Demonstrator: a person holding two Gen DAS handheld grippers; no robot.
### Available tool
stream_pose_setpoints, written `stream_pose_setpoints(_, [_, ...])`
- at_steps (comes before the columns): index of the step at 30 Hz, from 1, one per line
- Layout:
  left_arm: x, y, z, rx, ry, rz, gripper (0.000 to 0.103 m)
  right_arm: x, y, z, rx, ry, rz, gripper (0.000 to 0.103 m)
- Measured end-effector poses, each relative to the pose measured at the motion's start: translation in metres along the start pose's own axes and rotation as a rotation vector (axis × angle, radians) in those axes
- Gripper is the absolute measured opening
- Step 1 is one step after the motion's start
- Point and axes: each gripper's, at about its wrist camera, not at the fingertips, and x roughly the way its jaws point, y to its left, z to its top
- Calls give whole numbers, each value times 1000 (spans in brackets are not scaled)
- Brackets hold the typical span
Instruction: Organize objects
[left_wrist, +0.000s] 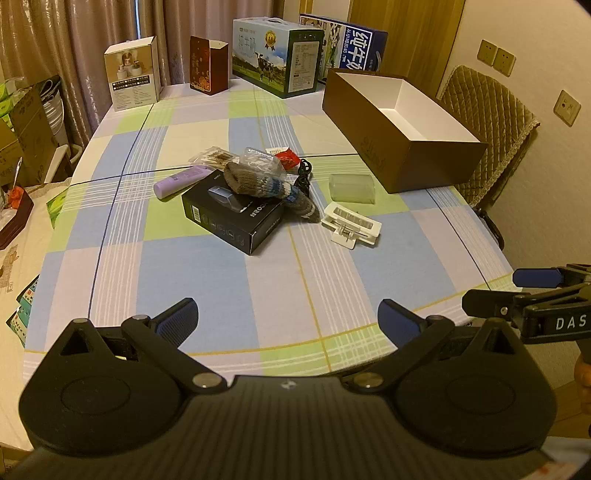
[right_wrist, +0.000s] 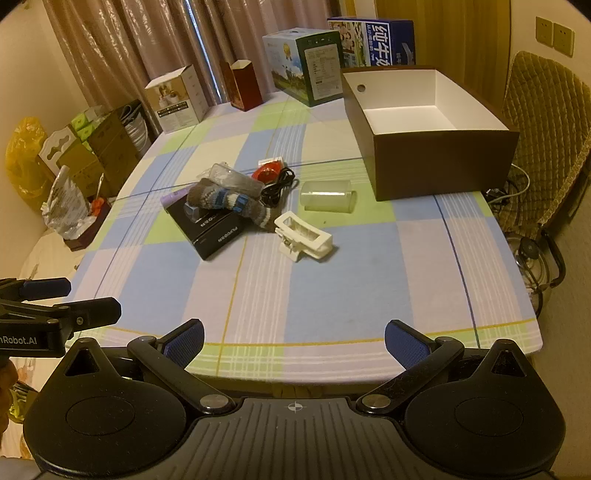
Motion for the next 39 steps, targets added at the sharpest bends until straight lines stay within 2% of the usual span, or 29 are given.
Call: stream_pose_setpoints(39, [21,0,25,-30,30,16,102,22,-11,24,-25,24,28,101])
